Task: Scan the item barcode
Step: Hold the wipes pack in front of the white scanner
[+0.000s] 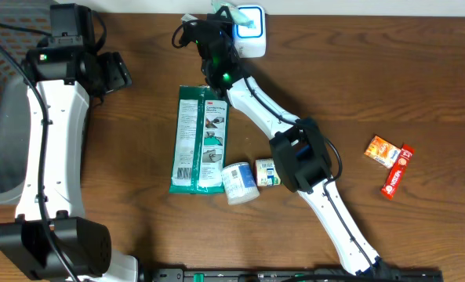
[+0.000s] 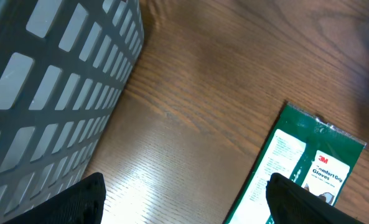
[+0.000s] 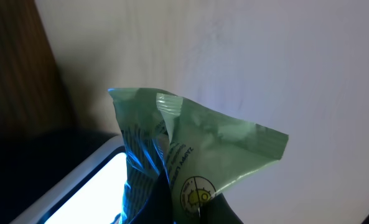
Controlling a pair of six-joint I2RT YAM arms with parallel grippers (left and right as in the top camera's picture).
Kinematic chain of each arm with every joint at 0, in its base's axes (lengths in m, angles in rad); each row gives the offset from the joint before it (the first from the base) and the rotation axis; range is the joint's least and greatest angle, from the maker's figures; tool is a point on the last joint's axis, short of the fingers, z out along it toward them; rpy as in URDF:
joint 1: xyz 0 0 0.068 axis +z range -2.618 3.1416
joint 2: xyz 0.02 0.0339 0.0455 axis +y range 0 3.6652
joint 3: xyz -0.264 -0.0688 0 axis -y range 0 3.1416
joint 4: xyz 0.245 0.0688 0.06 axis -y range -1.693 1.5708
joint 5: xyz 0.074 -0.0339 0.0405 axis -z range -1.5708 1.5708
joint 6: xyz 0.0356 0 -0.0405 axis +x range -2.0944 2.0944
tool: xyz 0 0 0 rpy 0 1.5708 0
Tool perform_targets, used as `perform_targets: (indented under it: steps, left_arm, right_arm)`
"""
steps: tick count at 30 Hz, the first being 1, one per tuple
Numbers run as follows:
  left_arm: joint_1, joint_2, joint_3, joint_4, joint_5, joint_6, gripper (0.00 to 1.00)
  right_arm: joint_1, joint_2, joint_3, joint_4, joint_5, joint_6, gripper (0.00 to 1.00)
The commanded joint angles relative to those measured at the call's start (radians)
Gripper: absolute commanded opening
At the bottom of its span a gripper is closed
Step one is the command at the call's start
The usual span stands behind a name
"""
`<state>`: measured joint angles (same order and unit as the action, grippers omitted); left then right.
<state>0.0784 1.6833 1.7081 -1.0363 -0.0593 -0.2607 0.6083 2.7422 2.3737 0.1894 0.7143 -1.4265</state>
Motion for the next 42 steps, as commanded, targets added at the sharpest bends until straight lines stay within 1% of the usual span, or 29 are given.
perform_targets:
  steps: [1, 9, 22, 24, 31, 42]
  left_arm:
    - [0.006, -0.016, 0.004, -0.002, -0.016, 0.006, 0.82]
    - [0.006, -0.016, 0.004, -0.002, -0.016, 0.006, 0.82]
    - [0.006, -0.016, 0.004, -0.002, -0.016, 0.006, 0.82]
    - [0.006, -0.016, 0.004, -0.002, -0.016, 0.005, 0.82]
    - [0.006, -0.016, 0.004, -0.002, -0.017, 0.006, 0.82]
    - [0.006, -0.016, 0.004, -0.002, -0.016, 0.006, 0.82]
  right_arm:
    - [-0.019, -0.008, 0.013, 0.005, -0.045, -0.052, 0.01]
    - [-0.065, -0.008, 0.013, 0.002, -0.109, -0.052, 0.01]
    - [-0.079, -0.007, 0.012, 0.012, -0.309, -0.054, 0.01]
    - [-0.085, -0.007, 0.012, 0.012, -0.348, -0.076, 0.01]
    - [-0.108, -0.007, 0.012, 0.004, -0.354, -0.154, 0.01]
    - [-0.116, -0.007, -0.010, -0.066, -0.390, -0.156, 0.01]
